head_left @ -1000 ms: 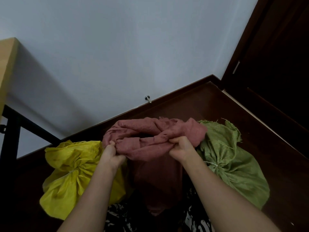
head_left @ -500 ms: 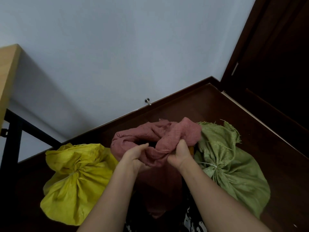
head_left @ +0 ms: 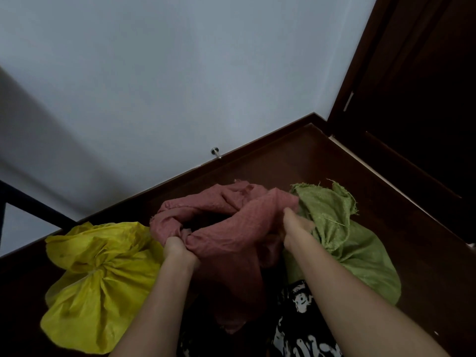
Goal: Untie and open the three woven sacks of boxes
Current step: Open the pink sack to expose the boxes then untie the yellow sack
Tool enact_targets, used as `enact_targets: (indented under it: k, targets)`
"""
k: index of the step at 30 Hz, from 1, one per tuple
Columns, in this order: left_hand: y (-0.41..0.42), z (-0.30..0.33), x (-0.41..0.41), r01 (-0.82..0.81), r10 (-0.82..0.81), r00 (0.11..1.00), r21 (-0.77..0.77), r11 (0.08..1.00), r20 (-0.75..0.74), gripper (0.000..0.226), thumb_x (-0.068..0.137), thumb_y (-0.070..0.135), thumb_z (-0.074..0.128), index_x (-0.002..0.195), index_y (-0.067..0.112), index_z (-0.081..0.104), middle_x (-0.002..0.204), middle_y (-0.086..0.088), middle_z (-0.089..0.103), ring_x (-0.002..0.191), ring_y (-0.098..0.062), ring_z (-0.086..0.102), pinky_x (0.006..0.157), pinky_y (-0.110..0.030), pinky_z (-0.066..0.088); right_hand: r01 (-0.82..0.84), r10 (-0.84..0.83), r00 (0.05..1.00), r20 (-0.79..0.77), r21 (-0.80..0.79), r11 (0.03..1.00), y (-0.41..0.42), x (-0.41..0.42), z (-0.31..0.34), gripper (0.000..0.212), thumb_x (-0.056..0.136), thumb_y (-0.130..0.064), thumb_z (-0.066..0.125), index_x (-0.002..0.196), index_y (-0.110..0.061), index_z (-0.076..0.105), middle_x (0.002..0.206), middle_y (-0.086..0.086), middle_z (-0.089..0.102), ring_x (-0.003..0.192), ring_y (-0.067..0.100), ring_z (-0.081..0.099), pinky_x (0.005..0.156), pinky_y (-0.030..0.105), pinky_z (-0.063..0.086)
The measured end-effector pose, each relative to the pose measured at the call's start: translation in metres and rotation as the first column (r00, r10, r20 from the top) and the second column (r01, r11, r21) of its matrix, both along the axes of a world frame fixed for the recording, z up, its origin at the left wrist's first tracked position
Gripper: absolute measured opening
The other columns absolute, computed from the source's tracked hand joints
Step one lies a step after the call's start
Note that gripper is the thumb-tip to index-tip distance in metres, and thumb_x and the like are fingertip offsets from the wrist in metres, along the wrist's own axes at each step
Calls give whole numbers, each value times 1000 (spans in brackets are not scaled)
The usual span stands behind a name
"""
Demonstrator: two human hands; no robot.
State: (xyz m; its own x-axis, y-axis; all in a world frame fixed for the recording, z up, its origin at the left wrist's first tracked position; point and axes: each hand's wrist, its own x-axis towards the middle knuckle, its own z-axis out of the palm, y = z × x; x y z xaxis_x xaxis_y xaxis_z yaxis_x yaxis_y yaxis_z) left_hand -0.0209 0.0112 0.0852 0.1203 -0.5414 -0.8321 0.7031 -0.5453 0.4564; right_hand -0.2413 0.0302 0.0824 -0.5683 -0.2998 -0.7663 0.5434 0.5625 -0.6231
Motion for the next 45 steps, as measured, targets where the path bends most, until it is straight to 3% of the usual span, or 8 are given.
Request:
enact_targets:
  k: [6, 10, 14, 19, 27, 36, 41, 45]
  targets:
    - [-4, -13, 2, 113, -115, 992, 44, 993, 43, 30, 93, 36, 42, 90, 15, 63, 123, -7, 58, 114, -29, 55, 89, -46, 48, -266, 294, 943, -160, 173, 948, -26, 7, 20, 112, 70, -66, 68, 147, -3, 16, 144, 19, 35, 129, 37, 41, 104, 44, 38]
    - [0, -4, 6, 181, -181, 982, 2, 983, 50, 35, 96, 36, 35, 90, 12, 59, 104, -12, 59, 89, -31, 56, 73, -42, 53, -275, 276, 961, -9, 23, 961, -22, 12, 11, 58, 84, -2, 59, 138, 5, 38, 121, 20, 56, 105, 31, 58, 82, 35, 51]
    - [-2, -3, 17, 95, -93, 995, -93, 991, 20, 50, 96, 49, 31, 110, 9, 58, 107, -17, 59, 93, -34, 56, 92, -47, 40, 95, -25, 901, 434, -142, 985, -1, 5, 25, 26, 91, 4, 31, 70, 2, 46, 73, 13, 46, 65, 22, 49, 44, 24, 48]
    - [-20, -1, 23, 60, -54, 970, -18, 998, 238, 45, 94, 24, 49, 139, 15, 47, 132, -10, 58, 110, -29, 61, 79, -47, 55, 417, -163, 799, 579, -338, 844, 21, 8, 28, 46, 97, -21, 25, 130, -5, 53, 133, 21, 49, 128, 38, 45, 109, 51, 34]
    - [-8, 37, -24, 353, -422, 862, 262, 898, 282, 89, 67, 50, 77, 140, 19, 37, 132, -19, 54, 108, -40, 59, 83, -54, 52, 458, -141, 782, 607, -407, 791, 20, 0, 27, 45, 90, -35, 38, 116, -13, 66, 115, 15, 65, 106, 32, 59, 100, 46, 44]
    - [16, 16, -69, 258, -286, 954, 238, 936, 93, 39, 98, 9, 41, 137, 3, 42, 127, -15, 55, 119, -35, 54, 83, -51, 48, 363, -28, 768, 640, -398, 843, 26, -1, 28, 45, 90, -41, 37, 105, -9, 65, 102, 13, 62, 102, 30, 56, 106, 47, 38]
    - [16, 31, -48, 28, -48, 992, 159, 987, 118, 25, 95, -2, 32, 98, -3, 57, 102, -16, 54, 87, -31, 60, 74, -42, 55, 167, -28, 889, 456, -267, 949, 15, -14, 14, 22, 59, -7, 39, 77, -9, 51, 80, 10, 55, 74, 27, 52, 73, 34, 48]
    - [16, 14, -36, -73, 31, 979, 206, 976, 202, 37, 83, -9, 31, 107, -1, 58, 92, -18, 60, 67, -29, 57, 73, -47, 52, -130, 155, 961, -229, 118, 984, 2, -23, -1, 48, 72, -13, 58, 119, -3, 55, 111, 14, 61, 98, 33, 61, 81, 39, 55]
